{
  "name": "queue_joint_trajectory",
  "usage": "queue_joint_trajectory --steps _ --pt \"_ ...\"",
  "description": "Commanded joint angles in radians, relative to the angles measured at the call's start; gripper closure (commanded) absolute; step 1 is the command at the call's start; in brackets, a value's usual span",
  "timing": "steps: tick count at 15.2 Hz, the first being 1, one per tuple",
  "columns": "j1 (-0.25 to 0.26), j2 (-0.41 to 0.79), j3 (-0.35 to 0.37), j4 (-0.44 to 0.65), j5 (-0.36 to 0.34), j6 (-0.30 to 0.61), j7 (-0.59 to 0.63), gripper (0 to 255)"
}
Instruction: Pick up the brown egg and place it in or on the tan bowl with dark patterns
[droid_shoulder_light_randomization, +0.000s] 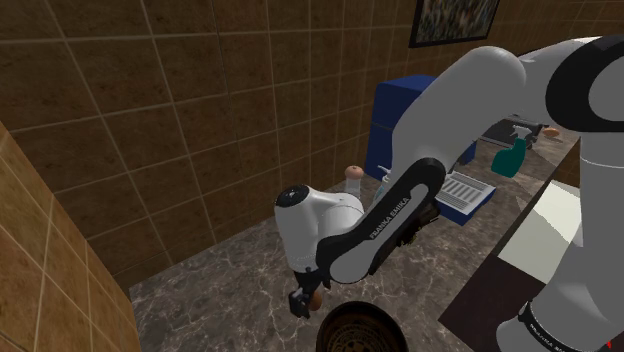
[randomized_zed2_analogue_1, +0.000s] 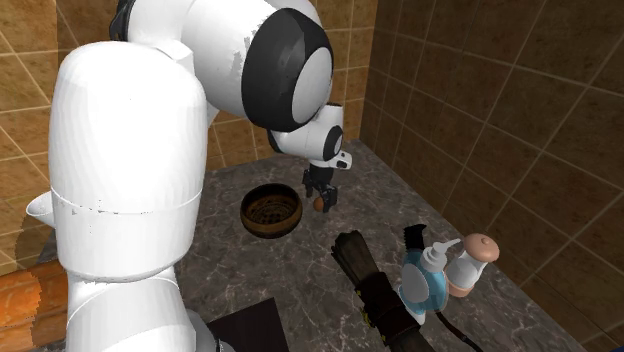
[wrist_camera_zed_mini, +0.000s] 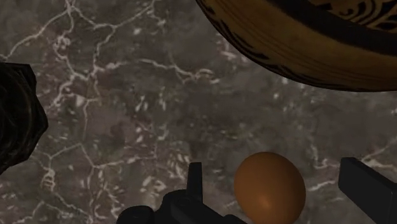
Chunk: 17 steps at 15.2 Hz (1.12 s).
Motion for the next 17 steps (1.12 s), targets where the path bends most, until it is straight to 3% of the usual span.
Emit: queue_joint_trajectory --steps 1,10,11,17 --pt "0.007 0.016 -0.007 -0.007 -0.012 0.022 0.011 0" --pt "0.009 0.022 -0.010 -0.008 -0.016 0.028 0.014 0" --pt "0.009 0.022 -0.010 -0.008 -0.016 0.028 0.014 255" --pt "0.009 0.022 -0.010 -0.008 -0.016 0.028 0.014 255"
